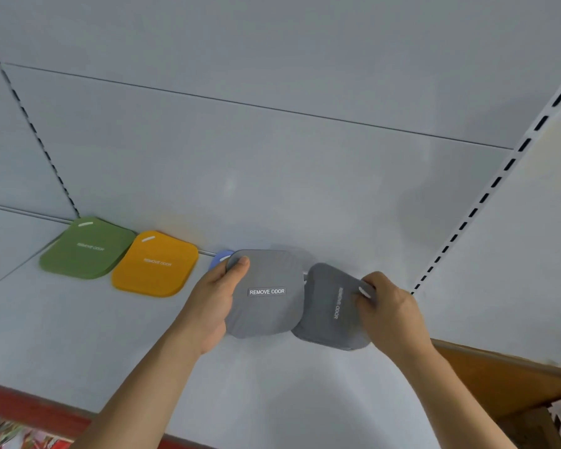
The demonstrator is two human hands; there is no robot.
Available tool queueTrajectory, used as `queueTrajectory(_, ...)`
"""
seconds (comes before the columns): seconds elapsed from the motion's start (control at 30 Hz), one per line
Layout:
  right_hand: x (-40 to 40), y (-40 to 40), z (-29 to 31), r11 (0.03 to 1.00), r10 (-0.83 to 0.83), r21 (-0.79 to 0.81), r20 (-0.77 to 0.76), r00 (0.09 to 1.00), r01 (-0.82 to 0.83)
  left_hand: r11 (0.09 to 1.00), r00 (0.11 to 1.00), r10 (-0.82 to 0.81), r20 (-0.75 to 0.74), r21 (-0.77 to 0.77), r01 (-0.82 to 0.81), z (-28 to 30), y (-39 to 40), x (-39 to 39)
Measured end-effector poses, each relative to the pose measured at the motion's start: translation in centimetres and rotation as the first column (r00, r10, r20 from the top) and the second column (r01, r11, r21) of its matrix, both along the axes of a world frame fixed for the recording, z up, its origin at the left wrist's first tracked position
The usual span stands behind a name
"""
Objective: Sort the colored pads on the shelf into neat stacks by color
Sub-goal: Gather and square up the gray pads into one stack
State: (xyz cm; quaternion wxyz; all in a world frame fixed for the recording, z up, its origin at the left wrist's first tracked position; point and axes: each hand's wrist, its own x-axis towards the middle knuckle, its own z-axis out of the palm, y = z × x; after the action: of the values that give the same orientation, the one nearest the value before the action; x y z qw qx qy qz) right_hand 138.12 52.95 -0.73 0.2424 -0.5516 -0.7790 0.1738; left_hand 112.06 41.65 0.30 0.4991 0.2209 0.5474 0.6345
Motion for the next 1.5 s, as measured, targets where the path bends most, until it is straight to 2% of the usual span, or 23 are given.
queueTrajectory(0.17,2.6,-2.2,7.6,0.967,0.252,0.040,-0.022,0.968,-0.251,1.000,1.000,0.002,0.030,-0.013,-0.002,0.7,0.6,0.4)
queueTrajectory(0.27,2.8,-3.2,11.1,0.922,0.388,-0.017,0.010,0.922,-0.387,1.000,1.000,0.002,0.027,-0.018,-0.002,0.9,0.9,1.0)
queueTrajectory(0.37,0.3,-3.3,11.3,0.853,0.520,-0.093,0.076,0.851,-0.513,0.997,0.997,-0.067,-0.050,-0.047,0.065,1.0,1.2,2.4)
queueTrajectory(0.47,-2.7,-3.1,9.4,0.779,0.625,-0.068,0.170,0.762,-0.624,0.964,0.962,-0.260,-0.088,-0.072,0.254,1.1,1.2,4.6)
queueTrajectory(0.53,-3.8,-2.7,8.2,0.792,0.598,0.010,0.187,0.780,-0.610,0.939,0.935,-0.344,-0.085,-0.044,0.341,0.6,1.3,5.2)
queueTrajectory(0.63,-4.2,-2.5,6.8,0.845,0.499,0.153,0.122,0.858,-0.513,0.937,0.937,-0.350,-0.003,0.011,0.350,0.3,1.2,5.2)
queueTrajectory(0.73,-4.2,-2.4,5.5,0.885,0.431,0.169,0.053,0.901,-0.433,0.938,0.937,-0.346,0.041,0.015,0.346,-0.1,1.0,4.9)
queueTrajectory(0.93,-3.8,-2.2,3.8,0.800,0.482,0.362,0.088,0.872,-0.479,0.963,0.961,-0.269,0.069,0.047,0.266,-0.5,0.9,4.7)
queueTrajectory(1.03,-3.9,-2.0,3.3,0.810,0.456,0.399,0.031,0.889,-0.429,0.962,0.962,-0.270,0.036,0.041,0.269,0.1,1.0,5.2)
queueTrajectory(1.1,-4.0,-2.0,2.9,0.843,0.413,0.391,-0.031,0.910,-0.370,0.954,0.955,-0.295,-0.043,0.051,0.297,0.6,0.9,5.6)
queueTrajectory(1.2,-3.9,-2.3,2.8,0.862,0.408,0.369,-0.095,0.908,-0.349,0.940,0.919,-0.310,-0.244,0.068,0.335,0.2,1.0,5.9)
queueTrajectory(1.27,-3.4,-2.1,2.7,0.864,0.397,0.385,-0.127,0.909,-0.323,0.960,0.930,-0.249,-0.271,0.060,0.274,-0.1,1.1,5.5)
queueTrajectory(1.33,-2.3,-0.7,2.0,0.903,0.285,0.374,-0.153,0.946,-0.212,0.980,0.955,-0.174,-0.240,0.057,0.193,0.2,1.1,4.6)
queueTrajectory(1.37,-1.5,0.2,1.5,0.930,0.198,0.338,-0.121,0.973,-0.147,0.986,0.967,-0.140,-0.215,0.064,0.157,0.3,1.1,3.8)
queueTrajectory(1.43,-0.2,1.6,0.1,0.981,0.062,0.182,0.076,0.995,-0.075,0.994,0.986,-0.069,-0.150,0.072,0.081,0.5,1.0,2.0)
queueTrajectory(1.5,0.1,1.7,-1.3,0.998,0.060,0.015,0.260,0.964,-0.067,0.996,0.995,-0.008,-0.098,0.083,0.016,0.5,0.8,0.3)
